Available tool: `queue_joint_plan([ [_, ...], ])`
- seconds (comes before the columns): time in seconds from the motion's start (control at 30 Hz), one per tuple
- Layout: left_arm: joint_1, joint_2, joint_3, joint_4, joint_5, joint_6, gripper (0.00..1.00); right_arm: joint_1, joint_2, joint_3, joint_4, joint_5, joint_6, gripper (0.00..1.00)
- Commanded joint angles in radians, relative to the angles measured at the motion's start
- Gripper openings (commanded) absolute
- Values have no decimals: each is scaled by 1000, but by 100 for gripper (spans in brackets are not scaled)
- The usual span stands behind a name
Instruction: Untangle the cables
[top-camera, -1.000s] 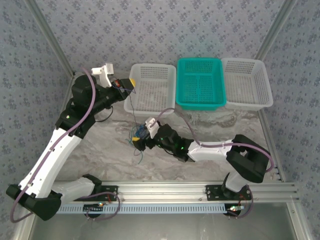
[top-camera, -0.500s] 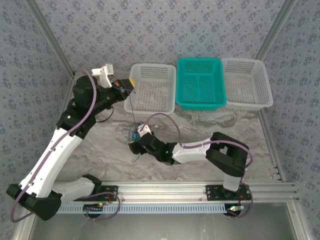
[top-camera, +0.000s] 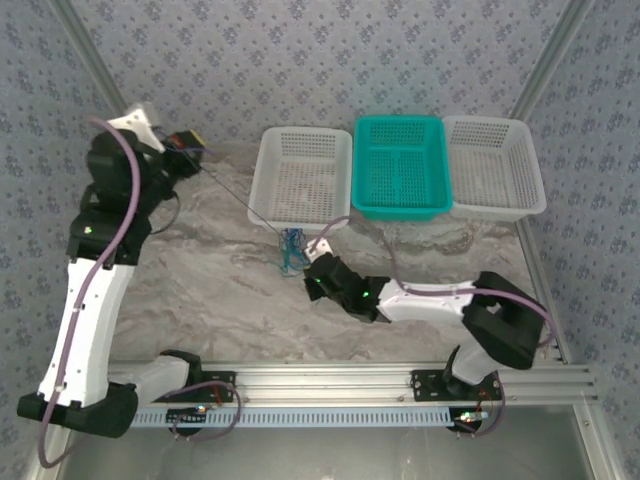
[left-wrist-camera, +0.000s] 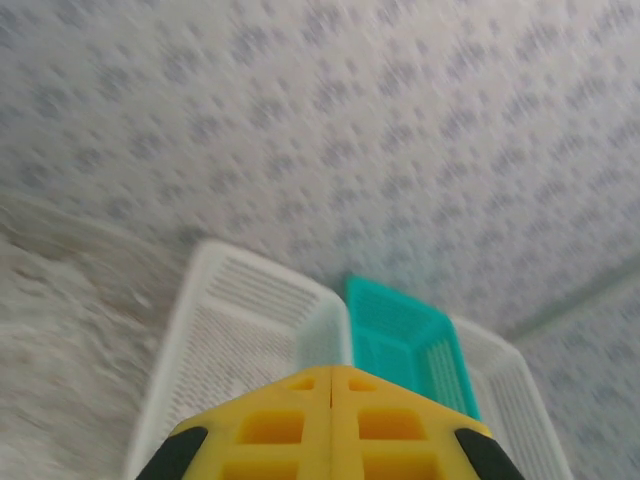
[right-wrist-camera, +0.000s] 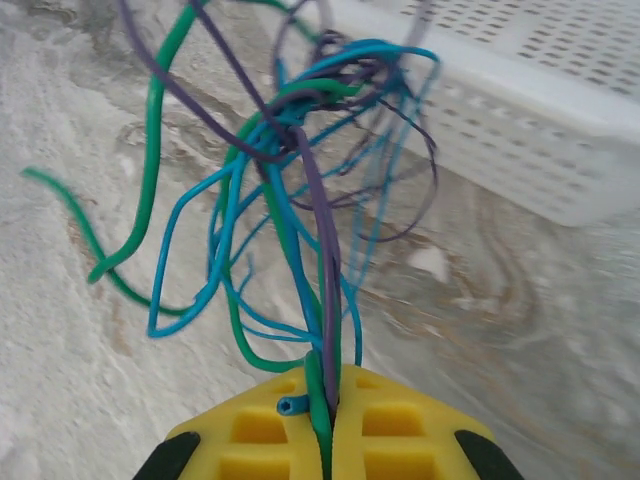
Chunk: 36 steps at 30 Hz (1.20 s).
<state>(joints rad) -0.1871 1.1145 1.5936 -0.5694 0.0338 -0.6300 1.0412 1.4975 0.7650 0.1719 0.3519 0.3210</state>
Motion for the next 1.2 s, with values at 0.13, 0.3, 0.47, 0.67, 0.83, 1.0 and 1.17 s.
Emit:
queue_joint_plan([
  [0.13, 224, 78, 180, 46, 23, -3, 0, -106, -143, -208, -204, -5, 89, 0],
  [0.3, 342, 183, 332, 25, 49, -40, 0, -145, -205, -265, -369, 125, 261, 0],
  [0.47, 425, 243, 419, 62, 71, -114, 0, -216, -283, -308, -469, 203, 409, 0],
  [0.67, 423, 294, 441, 138, 237, -207, 0, -275, -327, -326, -439, 172, 412, 0],
  [0.83, 345, 332, 445, 268, 405, -220, 0, -256, -342, -295, -375, 107, 337, 0],
  [1.0, 298, 348, 558, 242, 332, -96, 0, -256, -336, -285, -376, 111, 324, 0],
  [1.17, 288, 385, 624, 325, 340, -120, 0, -257, -330, -292, -361, 93, 338, 0],
])
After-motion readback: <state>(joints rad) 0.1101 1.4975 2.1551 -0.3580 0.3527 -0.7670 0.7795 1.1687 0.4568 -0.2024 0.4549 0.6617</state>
